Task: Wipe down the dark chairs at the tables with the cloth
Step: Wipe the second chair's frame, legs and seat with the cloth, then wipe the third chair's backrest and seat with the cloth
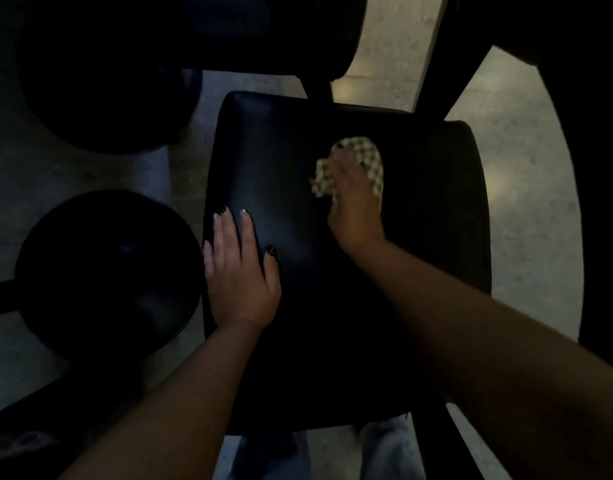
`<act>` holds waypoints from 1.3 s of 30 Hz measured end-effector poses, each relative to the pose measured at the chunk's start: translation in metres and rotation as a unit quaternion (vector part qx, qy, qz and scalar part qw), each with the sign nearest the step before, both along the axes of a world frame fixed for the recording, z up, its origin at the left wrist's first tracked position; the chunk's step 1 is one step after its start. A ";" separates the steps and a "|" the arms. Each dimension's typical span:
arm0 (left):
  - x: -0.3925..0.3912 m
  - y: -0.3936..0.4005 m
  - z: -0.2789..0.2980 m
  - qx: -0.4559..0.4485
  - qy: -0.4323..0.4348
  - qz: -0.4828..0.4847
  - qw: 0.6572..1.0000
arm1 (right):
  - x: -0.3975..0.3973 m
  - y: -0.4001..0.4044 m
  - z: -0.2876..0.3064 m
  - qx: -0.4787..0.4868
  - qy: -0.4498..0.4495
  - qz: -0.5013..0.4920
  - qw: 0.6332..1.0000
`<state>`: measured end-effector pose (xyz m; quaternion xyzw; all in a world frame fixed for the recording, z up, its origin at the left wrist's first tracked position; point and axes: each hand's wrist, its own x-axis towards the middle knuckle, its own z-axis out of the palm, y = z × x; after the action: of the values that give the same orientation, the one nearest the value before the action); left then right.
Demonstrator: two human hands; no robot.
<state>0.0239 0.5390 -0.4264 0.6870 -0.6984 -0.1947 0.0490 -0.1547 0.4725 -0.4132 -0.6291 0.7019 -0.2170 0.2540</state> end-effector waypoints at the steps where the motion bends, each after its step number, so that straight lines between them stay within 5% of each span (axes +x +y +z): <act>1: 0.000 0.000 0.001 0.001 0.003 -0.002 1.000 | 0.003 0.012 0.000 0.003 -0.005 0.036 0.999; 6: 0.002 0.001 0.007 0.032 0.033 0.007 0.999 | 0.012 0.076 0.007 0.039 0.003 0.162 0.986; 14: -0.006 0.015 0.040 0.130 0.109 0.101 0.980 | 0.032 0.152 0.014 0.119 0.034 0.195 0.973; 20: -0.018 0.077 0.082 0.147 0.114 0.124 0.975 | 0.031 0.163 0.045 0.248 0.064 0.282 0.924; 25: -0.028 0.126 0.150 0.121 0.153 0.180 0.964 | 0.019 0.179 0.120 0.468 -0.147 0.186 0.851; 29: -0.039 0.160 0.216 0.120 0.219 0.257 0.934 | 0.002 0.193 0.195 0.471 -0.293 0.082 0.828; 32: -0.045 0.181 0.261 0.087 0.264 0.313 0.908 | -0.009 0.195 0.246 0.489 -0.406 0.031 0.772; 35: -0.051 0.198 0.298 0.061 0.322 0.370 0.869 | -0.016 0.194 0.290 0.496 -0.486 0.003 0.720; 39: -0.057 0.212 0.347 0.027 0.473 0.409 0.780 | -0.018 0.197 0.342 0.477 -0.535 0.010 0.698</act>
<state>-0.0333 0.7510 -0.0794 0.7308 -0.2349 -0.4757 0.4296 -0.1728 0.6696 -0.0713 -0.2086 0.4512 -0.1509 0.8545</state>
